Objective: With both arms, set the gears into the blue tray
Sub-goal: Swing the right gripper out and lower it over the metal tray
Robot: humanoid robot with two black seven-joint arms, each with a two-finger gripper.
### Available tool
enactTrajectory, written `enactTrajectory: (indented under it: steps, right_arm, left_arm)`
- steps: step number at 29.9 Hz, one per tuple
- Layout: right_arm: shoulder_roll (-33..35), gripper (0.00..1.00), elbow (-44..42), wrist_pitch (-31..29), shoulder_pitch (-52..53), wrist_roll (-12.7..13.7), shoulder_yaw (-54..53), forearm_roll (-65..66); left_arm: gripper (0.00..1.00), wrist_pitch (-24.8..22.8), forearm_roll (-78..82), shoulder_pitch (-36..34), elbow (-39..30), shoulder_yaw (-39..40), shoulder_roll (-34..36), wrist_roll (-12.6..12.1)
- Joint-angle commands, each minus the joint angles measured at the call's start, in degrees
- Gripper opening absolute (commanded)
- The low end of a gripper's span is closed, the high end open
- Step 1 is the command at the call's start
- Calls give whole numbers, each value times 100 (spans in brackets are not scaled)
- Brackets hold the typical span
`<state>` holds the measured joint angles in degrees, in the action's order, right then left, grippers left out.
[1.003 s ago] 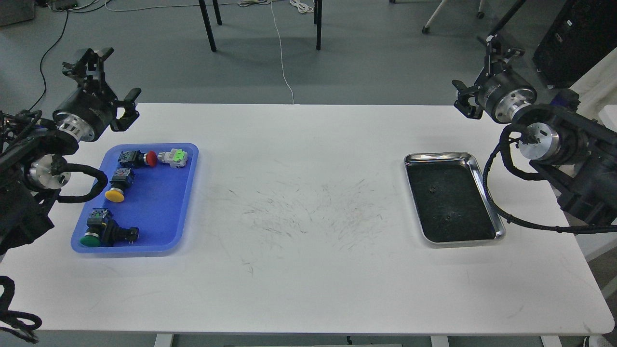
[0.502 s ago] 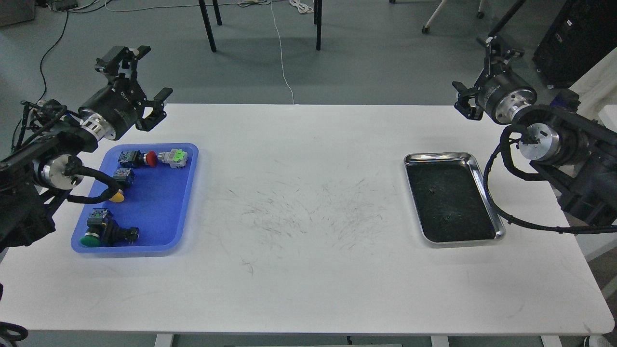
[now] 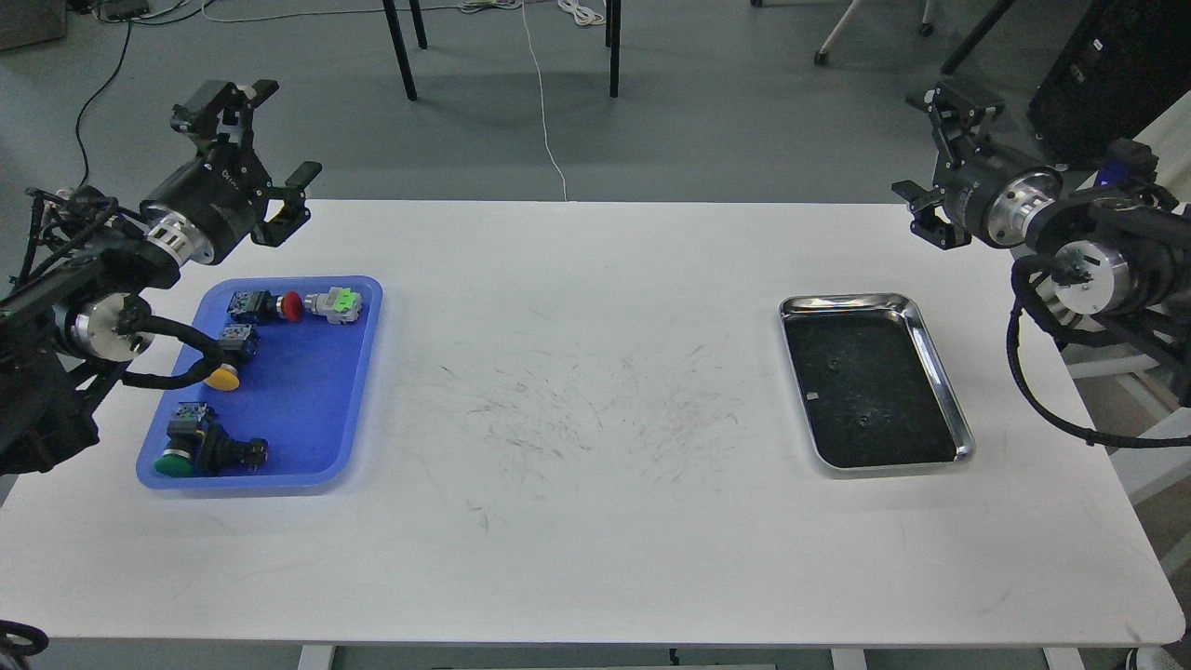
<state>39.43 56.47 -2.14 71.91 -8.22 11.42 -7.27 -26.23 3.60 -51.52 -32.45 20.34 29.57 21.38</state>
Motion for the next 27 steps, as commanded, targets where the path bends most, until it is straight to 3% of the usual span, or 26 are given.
enactTrajectory:
  steps: [1, 4, 9, 14, 21, 27]
  right_arm:
    - [144, 99, 364, -102, 700, 101, 1114, 24]
    - [135, 99, 408, -102, 1096, 92, 1774, 33]
    - [135, 99, 382, -102, 1430, 84, 1969, 172]
    - [4, 99, 373, 3, 1510, 110, 1978, 1322]
    - [-322, 98, 356, -23, 1677, 558, 2408, 2492]
    - [-866, 98, 338, -181, 1931, 488, 3180, 3441]
  left_arm:
    - [98, 4, -17, 1, 1, 14, -4, 15]
    - [98, -4, -35, 1, 1, 32, -4, 33]
    - [98, -13, -17, 10, 1, 216, 31, 33]
    - [98, -22, -70, 27, 1, 225, 40, 33]
    - [98, -75, -96, 71, -7, 251, 84, 41]
    - [98, -84, -96, 98, -7, 295, 110, 41]
